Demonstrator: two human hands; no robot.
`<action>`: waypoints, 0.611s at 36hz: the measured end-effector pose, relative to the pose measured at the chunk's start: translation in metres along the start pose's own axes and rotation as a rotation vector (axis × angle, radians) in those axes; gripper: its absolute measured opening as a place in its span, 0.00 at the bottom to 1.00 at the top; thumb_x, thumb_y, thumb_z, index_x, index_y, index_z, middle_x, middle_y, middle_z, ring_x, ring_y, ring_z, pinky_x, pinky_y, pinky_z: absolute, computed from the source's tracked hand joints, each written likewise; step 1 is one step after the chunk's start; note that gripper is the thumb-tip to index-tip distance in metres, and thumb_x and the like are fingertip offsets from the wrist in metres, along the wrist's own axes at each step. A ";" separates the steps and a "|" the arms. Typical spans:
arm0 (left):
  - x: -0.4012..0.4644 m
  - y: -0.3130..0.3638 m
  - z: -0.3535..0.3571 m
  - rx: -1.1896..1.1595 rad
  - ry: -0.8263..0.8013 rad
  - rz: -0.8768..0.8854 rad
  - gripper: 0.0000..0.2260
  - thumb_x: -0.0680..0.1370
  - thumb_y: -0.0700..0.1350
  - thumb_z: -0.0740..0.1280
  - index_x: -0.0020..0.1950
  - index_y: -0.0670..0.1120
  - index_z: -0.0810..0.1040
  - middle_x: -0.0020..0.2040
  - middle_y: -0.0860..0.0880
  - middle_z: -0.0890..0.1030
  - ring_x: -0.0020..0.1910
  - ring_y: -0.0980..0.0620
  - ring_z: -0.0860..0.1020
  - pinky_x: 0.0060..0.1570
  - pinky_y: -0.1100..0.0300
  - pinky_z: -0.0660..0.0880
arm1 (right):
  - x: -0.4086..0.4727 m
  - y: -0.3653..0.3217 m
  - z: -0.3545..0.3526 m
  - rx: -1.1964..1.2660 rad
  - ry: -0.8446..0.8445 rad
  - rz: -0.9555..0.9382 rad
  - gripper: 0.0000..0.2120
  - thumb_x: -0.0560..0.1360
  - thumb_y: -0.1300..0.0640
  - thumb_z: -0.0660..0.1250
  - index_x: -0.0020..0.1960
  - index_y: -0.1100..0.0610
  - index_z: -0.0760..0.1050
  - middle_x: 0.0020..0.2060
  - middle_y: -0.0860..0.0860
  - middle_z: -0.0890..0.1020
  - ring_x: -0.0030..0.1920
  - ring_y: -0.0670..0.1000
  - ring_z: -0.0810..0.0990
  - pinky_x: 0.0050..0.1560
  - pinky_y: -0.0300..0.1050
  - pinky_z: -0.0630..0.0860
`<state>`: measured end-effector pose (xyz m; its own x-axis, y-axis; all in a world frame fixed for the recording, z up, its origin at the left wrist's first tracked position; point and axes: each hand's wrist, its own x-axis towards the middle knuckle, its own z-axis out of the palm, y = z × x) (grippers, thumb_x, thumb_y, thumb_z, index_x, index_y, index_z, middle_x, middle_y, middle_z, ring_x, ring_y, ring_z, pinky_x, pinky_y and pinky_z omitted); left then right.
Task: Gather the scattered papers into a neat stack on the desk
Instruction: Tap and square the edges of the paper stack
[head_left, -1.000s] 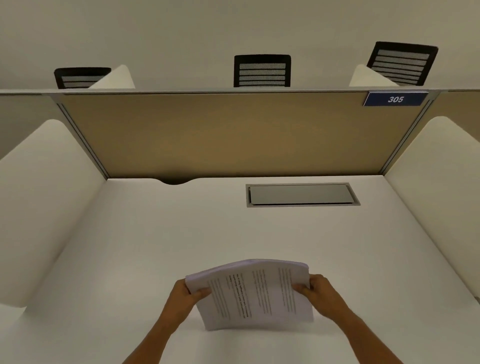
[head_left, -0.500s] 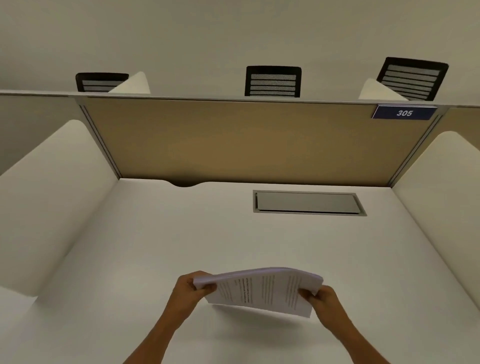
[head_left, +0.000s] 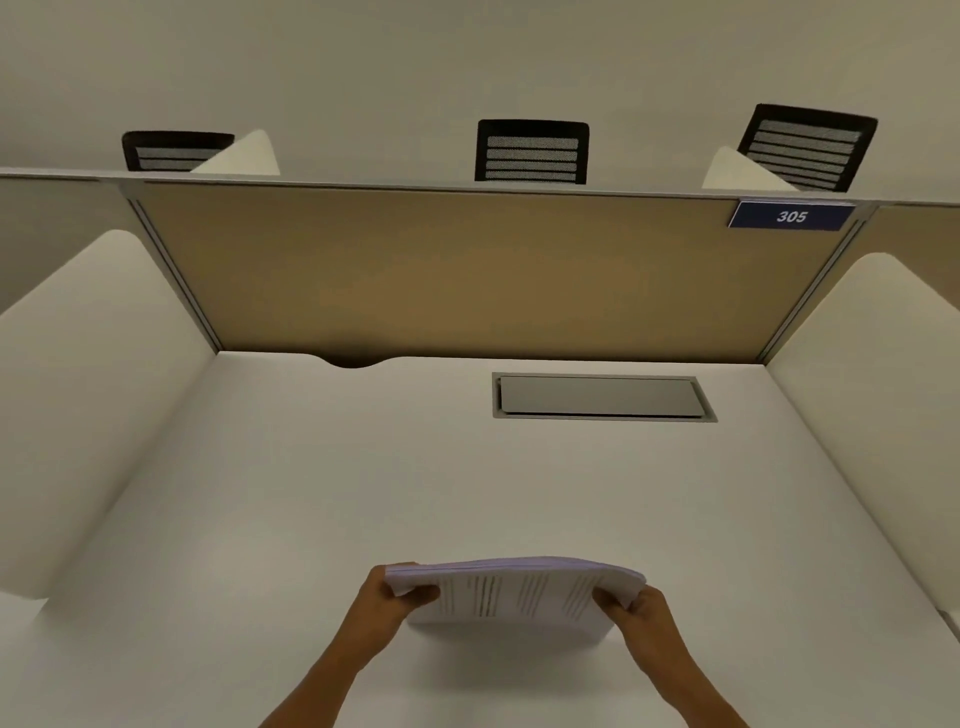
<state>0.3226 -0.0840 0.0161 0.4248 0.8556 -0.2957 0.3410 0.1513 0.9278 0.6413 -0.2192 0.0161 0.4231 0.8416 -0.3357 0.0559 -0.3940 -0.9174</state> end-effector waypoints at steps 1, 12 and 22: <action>0.001 0.001 -0.001 -0.002 0.000 0.002 0.09 0.77 0.39 0.72 0.50 0.52 0.87 0.48 0.49 0.88 0.48 0.56 0.85 0.47 0.64 0.80 | 0.001 -0.001 0.000 0.006 0.005 -0.005 0.13 0.78 0.65 0.68 0.48 0.49 0.86 0.43 0.47 0.89 0.43 0.43 0.87 0.40 0.31 0.79; 0.000 -0.011 0.004 -0.033 -0.007 -0.076 0.12 0.77 0.39 0.72 0.55 0.55 0.85 0.51 0.54 0.88 0.53 0.57 0.84 0.50 0.65 0.81 | 0.007 0.008 0.001 0.006 -0.042 0.005 0.12 0.79 0.65 0.68 0.51 0.49 0.86 0.47 0.49 0.89 0.49 0.47 0.87 0.44 0.33 0.80; -0.001 -0.009 0.003 0.035 0.015 -0.037 0.12 0.77 0.41 0.73 0.47 0.60 0.86 0.45 0.54 0.88 0.46 0.60 0.84 0.44 0.68 0.78 | 0.006 0.016 0.002 -0.016 -0.011 0.015 0.11 0.78 0.63 0.69 0.52 0.49 0.85 0.47 0.45 0.89 0.49 0.43 0.86 0.48 0.36 0.77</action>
<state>0.3212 -0.0875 0.0071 0.3988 0.8570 -0.3263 0.3860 0.1659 0.9075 0.6433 -0.2198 -0.0006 0.4143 0.8396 -0.3514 0.0641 -0.4120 -0.9089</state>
